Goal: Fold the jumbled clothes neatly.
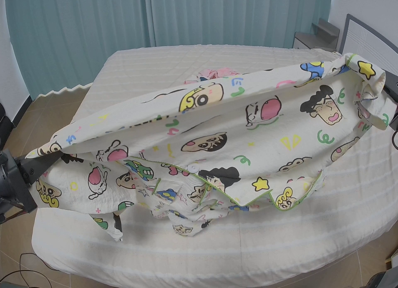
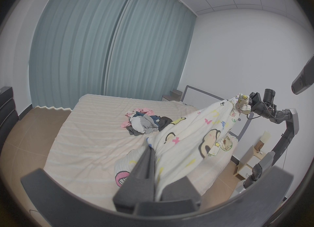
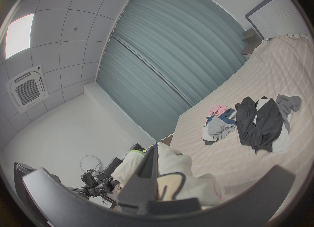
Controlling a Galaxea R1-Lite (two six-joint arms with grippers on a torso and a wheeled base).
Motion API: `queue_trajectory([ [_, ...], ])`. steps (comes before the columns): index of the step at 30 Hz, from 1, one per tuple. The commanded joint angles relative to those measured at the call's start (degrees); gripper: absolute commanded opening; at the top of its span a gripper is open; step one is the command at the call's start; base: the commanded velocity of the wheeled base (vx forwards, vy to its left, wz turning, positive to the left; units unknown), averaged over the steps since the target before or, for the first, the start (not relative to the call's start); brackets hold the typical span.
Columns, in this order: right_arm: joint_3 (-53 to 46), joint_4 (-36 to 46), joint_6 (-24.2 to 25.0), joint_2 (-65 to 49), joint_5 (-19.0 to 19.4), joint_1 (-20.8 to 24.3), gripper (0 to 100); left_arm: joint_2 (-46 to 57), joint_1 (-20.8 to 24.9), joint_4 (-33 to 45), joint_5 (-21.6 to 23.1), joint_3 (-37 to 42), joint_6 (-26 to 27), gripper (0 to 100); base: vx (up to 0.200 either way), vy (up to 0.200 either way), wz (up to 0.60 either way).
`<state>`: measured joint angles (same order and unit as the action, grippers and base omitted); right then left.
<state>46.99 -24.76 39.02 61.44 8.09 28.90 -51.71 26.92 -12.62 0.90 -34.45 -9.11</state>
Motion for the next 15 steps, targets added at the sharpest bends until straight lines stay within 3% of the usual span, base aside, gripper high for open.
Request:
queue_trajectory([
  [1, 0.0, 0.0, 0.0, 0.2, 0.1, 0.0, 0, 0.0, 0.0, 0.0, -0.1, 0.3, 0.0, 0, -0.2, 0.2, 0.0],
  [12, -0.1, 0.0, 0.0, 0.5, 0.1, 0.0, 0, 0.0, -0.1, -0.1, -0.1, 0.5, 0.0, 0, -0.2, 0.2, 0.0],
  [15, -0.4, 0.0, 0.0, 0.5, 0.1, 0.0, 0, 0.1, -0.2, -0.6, -0.1, 1.1, 0.3, 0, 0.0, 0.0, 0.0],
])
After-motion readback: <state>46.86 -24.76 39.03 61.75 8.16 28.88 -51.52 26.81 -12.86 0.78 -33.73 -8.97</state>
